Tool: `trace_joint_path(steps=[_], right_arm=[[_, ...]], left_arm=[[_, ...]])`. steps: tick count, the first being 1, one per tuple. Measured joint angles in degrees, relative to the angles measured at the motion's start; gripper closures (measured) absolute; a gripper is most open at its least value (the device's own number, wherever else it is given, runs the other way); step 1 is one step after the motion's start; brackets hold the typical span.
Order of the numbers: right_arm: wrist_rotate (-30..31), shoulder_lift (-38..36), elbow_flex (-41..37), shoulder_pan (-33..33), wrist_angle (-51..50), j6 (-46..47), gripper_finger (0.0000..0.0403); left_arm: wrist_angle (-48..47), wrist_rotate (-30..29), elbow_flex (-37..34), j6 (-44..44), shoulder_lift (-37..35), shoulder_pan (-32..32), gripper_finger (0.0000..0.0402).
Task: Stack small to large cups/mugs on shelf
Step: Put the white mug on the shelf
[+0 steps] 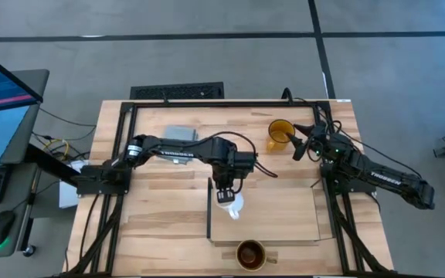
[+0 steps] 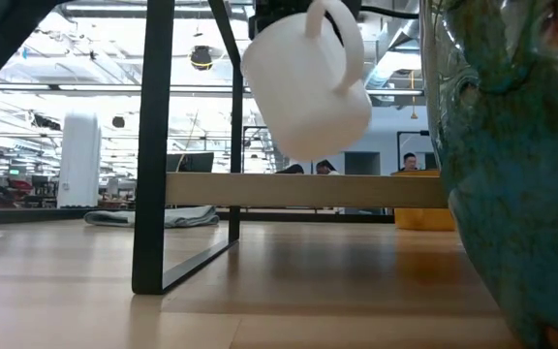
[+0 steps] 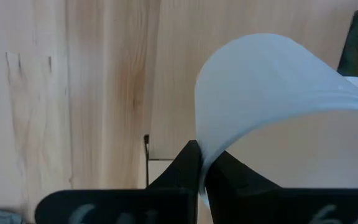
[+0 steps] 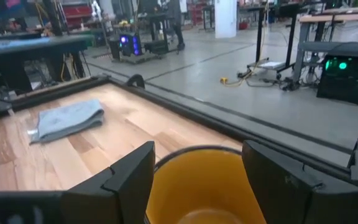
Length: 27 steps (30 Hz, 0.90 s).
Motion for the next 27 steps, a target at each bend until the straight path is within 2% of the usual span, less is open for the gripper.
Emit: trace_joint_path(steps=[11, 16, 23, 27], right_arm=[[-0.02, -0.03, 0.00, 0.00, 0.00, 0.04, 0.0136], [-0.01, -0.03, 0.00, 0.00, 0.00, 0.04, 0.0136], [-0.02, -0.02, 0.00, 0.00, 0.00, 0.04, 0.0136], [-0.01, 0.01, 0.00, 0.00, 0.00, 0.04, 0.0136]], left_arm=[[-0.44, -0.04, -0.22, -1.53, -0.03, -2.16, 0.0401], [-0.43, -2.39, -0.22, -2.56, -0.03, -2.35, 0.0401], [0.48, 0.21, 0.53, -2.69, 3.06, -3.03, 0.0401], [-0.02, -0.93, 1.01, -2.40, 2.60, -2.99, 0.0401]])
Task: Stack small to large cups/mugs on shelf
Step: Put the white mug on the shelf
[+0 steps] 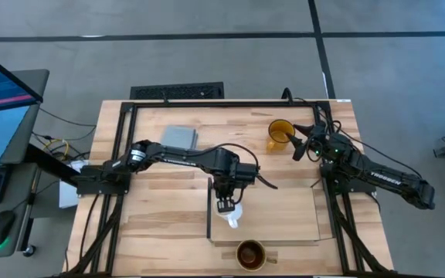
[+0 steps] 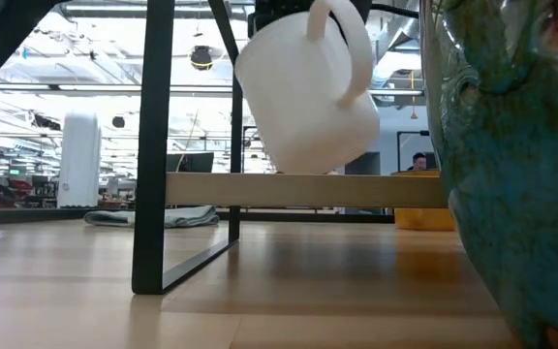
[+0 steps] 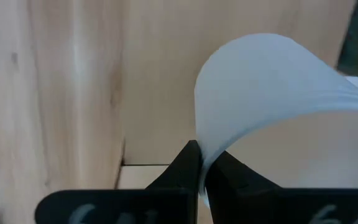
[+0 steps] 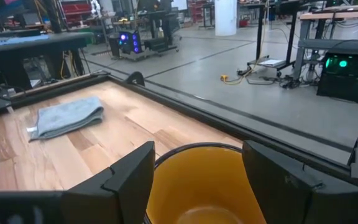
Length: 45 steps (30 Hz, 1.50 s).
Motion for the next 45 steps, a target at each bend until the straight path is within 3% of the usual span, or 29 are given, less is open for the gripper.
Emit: trace_joint_path(steps=[26, 36, 45], right_arm=[[0.02, 0.32, 0.00, 0.01, 0.00, -0.01, 0.0136], [0.02, 0.49, 0.00, 0.00, -0.01, -0.02, 0.0136], [0.02, 0.49, 0.00, 0.00, -0.02, -0.02, 0.0136]], left_arm=[[0.04, 5.45, 0.05, 2.87, 2.16, 0.16, 0.0401], [-0.35, 5.45, 0.60, 2.43, 2.16, 0.33, 0.0369], [-0.02, 6.32, 0.60, 3.50, 2.16, 1.01, 0.0366]])
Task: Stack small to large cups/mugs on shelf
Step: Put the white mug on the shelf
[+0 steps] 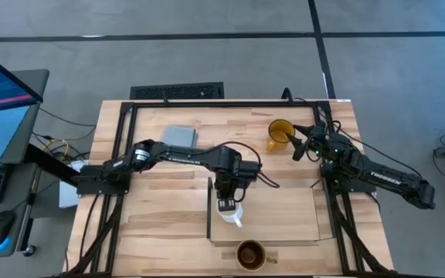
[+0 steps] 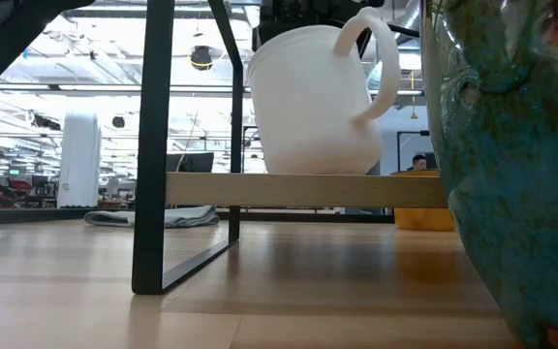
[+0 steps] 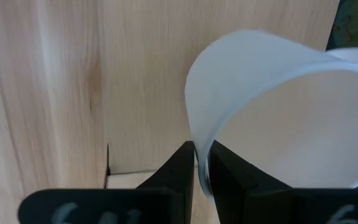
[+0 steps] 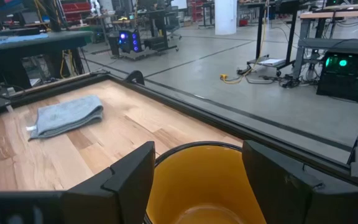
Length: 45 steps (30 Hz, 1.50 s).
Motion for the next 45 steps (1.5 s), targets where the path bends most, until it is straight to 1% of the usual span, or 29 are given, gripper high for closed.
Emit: trace_joint_path(steps=[5, 9, 25, 28, 37, 41, 45], right_arm=[[0.00, 0.02, 0.00, 0.00, 0.02, -0.02, 0.0136], [0.00, 0.02, 0.00, 0.00, 0.00, -0.04, 0.0136], [0.00, 0.01, 0.00, 0.01, 0.02, -0.03, 0.0136], [0.00, 0.02, 0.00, 0.00, 0.02, -0.02, 0.0136], [0.00, 0.02, 0.00, 0.02, 0.02, -0.04, 0.0136], [0.00, 0.00, 0.00, 0.00, 0.00, -0.02, 0.0136], [0.00, 0.00, 0.00, 0.02, 0.01, -0.02, 0.0136]], left_arm=[[2.68, -0.01, 0.02, 3.86, 0.01, -0.04, 0.0366], [3.43, 0.00, 0.02, 5.36, 0.00, -0.07, 0.0365], [3.54, 0.00, 0.02, 5.75, 0.02, 0.50, 0.0363], [3.56, 0.04, 0.02, 5.77, 0.02, 0.50, 0.0351], [3.54, 0.04, 0.02, 5.44, 0.02, 0.48, 0.0296], [3.51, 0.04, 0.09, 5.46, 0.02, 0.48, 0.0284], [1.14, -0.01, 2.99, 5.80, 0.15, 0.48, 0.0281]])
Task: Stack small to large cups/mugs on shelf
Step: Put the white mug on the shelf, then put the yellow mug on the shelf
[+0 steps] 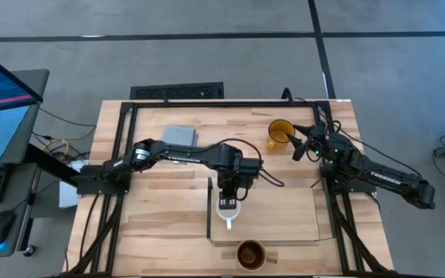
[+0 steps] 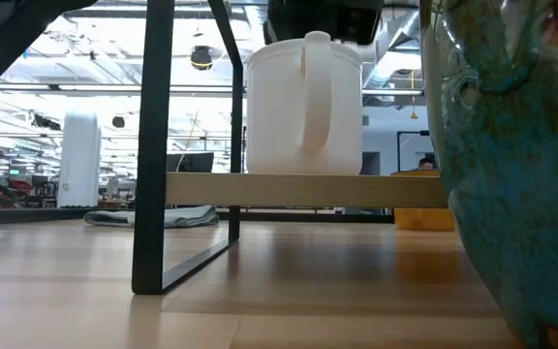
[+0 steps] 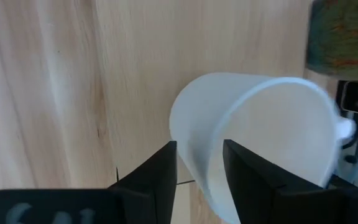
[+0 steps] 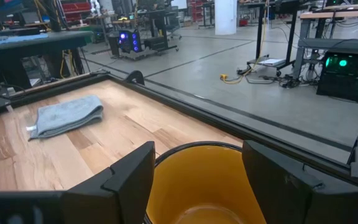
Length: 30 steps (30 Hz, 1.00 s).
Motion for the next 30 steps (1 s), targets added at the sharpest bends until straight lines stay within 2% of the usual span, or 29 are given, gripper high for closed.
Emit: trace_joint_path(steps=[6, 11, 16, 20, 27, 30], right_arm=[[0.00, 0.02, 0.00, -0.02, 0.00, -0.01, 0.0136], [0.00, 0.10, 0.00, 0.00, 0.01, -0.02, 0.0136], [-0.01, 0.27, 0.00, -0.01, 0.00, 0.00, 0.0136], [0.00, 0.28, 0.00, -0.02, 0.00, 0.00, 0.0136], [0.00, 0.17, 0.00, -0.02, 0.03, 0.00, 0.0136], [-0.23, 0.17, 0.00, 0.20, 0.08, 2.08, 0.0136]], left_arm=[[-3.99, -2.33, 5.90, 0.37, -0.12, -0.15, 0.0281], [-7.72, -2.75, 5.69, -0.24, -0.62, 0.04, 0.0281], [-7.55, -5.09, 5.77, 0.13, -1.16, 0.39, 0.0281], [-4.68, -9.11, 5.72, 2.55, -3.67, 0.33, 0.0281], [5.20, -19.40, 5.77, 6.58, -11.69, 0.18, 0.0281], [8.79, -20.87, 5.81, 9.35, -15.23, 0.33, 0.0281]])
